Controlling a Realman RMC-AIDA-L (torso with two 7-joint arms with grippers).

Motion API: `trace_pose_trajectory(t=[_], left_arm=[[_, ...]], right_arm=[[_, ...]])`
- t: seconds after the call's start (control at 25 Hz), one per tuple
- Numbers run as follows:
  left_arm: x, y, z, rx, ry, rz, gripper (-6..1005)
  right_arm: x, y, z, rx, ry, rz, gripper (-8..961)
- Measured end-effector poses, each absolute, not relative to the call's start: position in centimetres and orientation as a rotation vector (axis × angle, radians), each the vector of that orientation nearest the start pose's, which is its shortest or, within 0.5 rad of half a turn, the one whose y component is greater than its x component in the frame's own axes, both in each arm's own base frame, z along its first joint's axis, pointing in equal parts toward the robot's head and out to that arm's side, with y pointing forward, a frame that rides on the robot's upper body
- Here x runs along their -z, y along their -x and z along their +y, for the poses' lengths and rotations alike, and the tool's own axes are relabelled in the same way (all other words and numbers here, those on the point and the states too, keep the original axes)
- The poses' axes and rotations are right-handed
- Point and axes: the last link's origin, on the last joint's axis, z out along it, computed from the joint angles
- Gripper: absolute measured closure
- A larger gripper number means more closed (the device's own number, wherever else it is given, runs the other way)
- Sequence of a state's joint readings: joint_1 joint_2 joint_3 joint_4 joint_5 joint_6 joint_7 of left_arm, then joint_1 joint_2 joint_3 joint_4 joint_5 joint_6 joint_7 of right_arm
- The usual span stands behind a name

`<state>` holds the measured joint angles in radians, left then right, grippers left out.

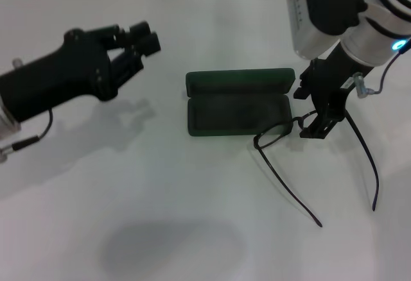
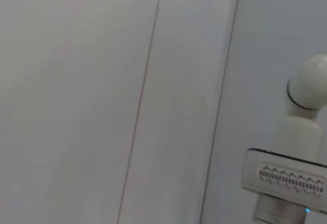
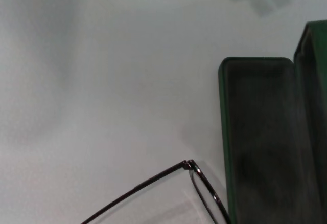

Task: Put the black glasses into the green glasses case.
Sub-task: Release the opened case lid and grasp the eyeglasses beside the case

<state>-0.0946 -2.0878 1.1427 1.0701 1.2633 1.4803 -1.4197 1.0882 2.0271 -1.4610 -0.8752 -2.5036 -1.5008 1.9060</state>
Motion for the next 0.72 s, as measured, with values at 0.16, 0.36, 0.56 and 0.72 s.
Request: trace_pose_trajectory(t=[0.16, 0.36, 0.56, 0.72], left_arm=[[-4.1, 25.1, 26.9, 1.156, 2.389, -0.489, 810], [-3.3, 25.8, 26.1, 1.187, 2.388, -0.491, 818], [-2.7, 26.4, 25.7, 1.198, 2.381, -0.525, 825], [-2.8, 26.5, 25.7, 1.199, 2.376, -0.529, 831]], right_arm=[[4.9, -9.6, 40.3, 0.817, 2.975, -0.25, 332], [6.0, -10.3, 40.2, 0.852, 2.975, -0.259, 341], [6.8, -10.8, 40.2, 0.861, 2.971, -0.268, 350], [6.9, -10.7, 40.2, 0.852, 2.978, -0.27, 357]])
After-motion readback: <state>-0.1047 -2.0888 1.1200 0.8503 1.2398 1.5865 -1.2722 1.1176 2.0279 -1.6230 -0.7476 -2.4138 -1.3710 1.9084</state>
